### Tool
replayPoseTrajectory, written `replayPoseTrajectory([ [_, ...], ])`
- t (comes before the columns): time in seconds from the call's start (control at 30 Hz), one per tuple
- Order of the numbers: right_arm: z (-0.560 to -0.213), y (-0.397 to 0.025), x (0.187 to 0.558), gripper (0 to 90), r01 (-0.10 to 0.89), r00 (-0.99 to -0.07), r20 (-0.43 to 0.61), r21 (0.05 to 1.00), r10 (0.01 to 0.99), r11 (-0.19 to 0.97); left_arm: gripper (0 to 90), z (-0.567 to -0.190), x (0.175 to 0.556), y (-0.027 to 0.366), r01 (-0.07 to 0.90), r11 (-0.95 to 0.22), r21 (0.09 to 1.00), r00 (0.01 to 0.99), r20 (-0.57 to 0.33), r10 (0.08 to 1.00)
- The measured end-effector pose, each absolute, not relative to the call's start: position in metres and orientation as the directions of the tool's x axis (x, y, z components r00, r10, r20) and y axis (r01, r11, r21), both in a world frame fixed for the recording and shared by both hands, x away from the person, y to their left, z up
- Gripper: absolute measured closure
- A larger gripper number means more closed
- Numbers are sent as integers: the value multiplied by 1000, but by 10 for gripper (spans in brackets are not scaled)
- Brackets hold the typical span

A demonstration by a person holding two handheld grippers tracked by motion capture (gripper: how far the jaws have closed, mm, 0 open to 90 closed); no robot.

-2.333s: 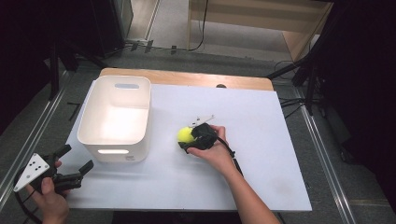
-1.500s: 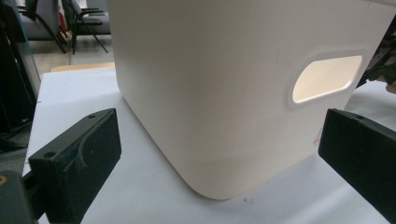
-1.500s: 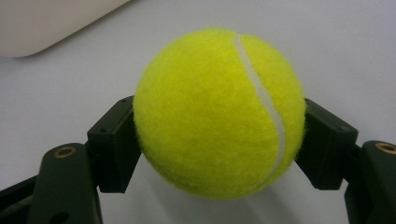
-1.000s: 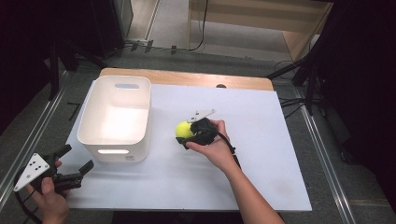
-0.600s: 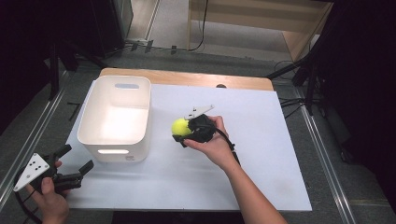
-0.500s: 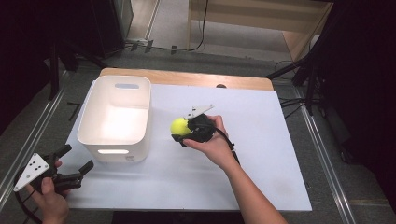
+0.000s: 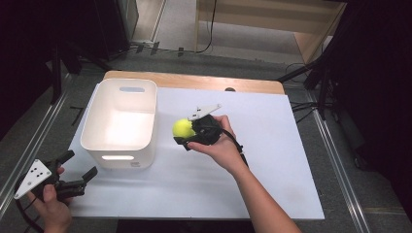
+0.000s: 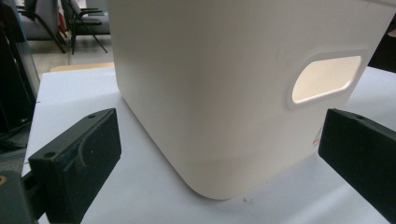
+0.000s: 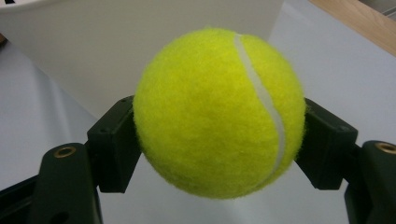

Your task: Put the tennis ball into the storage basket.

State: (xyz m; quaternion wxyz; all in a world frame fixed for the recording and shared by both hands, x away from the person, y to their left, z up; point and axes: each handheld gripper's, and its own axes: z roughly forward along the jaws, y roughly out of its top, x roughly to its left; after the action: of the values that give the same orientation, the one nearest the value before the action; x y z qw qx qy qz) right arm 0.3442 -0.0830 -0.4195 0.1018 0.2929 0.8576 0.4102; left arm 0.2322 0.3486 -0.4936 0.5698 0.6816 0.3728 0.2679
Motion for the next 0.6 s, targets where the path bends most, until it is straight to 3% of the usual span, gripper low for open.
replayPoseTrajectory([
  [0.6, -399, -72, 345, 238, 391, -832, 67, 775, 550, 497, 0, -494, 232, 349, 204, -74, 976, 579, -59, 813],
])
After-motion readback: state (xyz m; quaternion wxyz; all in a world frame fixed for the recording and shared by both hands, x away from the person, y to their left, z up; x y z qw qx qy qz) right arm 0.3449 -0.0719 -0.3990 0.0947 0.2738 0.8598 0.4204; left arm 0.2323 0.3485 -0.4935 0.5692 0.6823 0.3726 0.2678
